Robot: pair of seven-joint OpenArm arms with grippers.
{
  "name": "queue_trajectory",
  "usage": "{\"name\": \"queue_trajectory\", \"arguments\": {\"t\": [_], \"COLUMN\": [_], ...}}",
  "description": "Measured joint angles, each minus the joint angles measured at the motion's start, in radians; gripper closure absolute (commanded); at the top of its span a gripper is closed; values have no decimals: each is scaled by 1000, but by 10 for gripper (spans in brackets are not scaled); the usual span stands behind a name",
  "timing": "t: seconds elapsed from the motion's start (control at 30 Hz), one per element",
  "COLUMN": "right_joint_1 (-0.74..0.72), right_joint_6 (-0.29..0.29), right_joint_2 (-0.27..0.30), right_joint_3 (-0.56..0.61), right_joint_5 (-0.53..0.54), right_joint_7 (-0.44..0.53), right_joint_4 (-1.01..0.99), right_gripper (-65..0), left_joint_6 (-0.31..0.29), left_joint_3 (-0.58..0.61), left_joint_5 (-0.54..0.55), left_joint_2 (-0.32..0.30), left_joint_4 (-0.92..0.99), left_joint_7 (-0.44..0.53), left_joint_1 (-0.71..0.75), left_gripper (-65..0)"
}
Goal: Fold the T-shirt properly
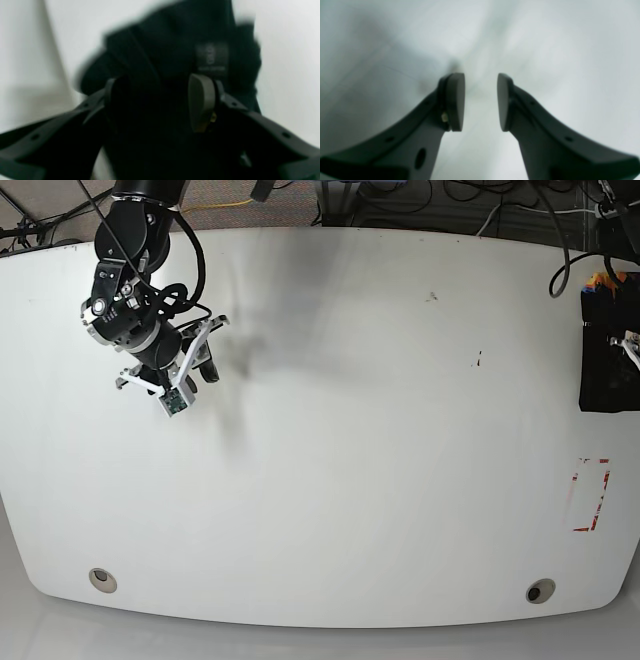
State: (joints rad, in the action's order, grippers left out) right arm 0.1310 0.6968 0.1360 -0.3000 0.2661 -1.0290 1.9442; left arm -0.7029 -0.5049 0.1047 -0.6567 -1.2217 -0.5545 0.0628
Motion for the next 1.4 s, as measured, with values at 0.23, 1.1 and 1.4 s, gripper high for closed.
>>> {"name": "queue_trajectory", "arguments": {"t": [0.23, 1.1, 1.4], "right_joint_1": [-3, 145, 479], "right_joint_6": [1, -2, -10], "right_joint_2": [53, 45, 45], "right_joint_3": [-2, -165, -229], "right_joint_5": [-13, -285, -74], "right_joint_7": [89, 909, 901], "right_joint_4": [0, -320, -216], "right_gripper": [-203, -203, -203], "left_joint_6": [6, 275, 276], "left_joint_3": [-35, 121, 198], "left_joint_5": [-19, -149, -138], "left_joint_2": [64, 736, 817], "left_joint_4": [-280, -560, -702], "left_joint_7": [-64, 581, 578], "left_joint_1": [-5, 418, 786], "left_gripper": [-332, -332, -332]}}
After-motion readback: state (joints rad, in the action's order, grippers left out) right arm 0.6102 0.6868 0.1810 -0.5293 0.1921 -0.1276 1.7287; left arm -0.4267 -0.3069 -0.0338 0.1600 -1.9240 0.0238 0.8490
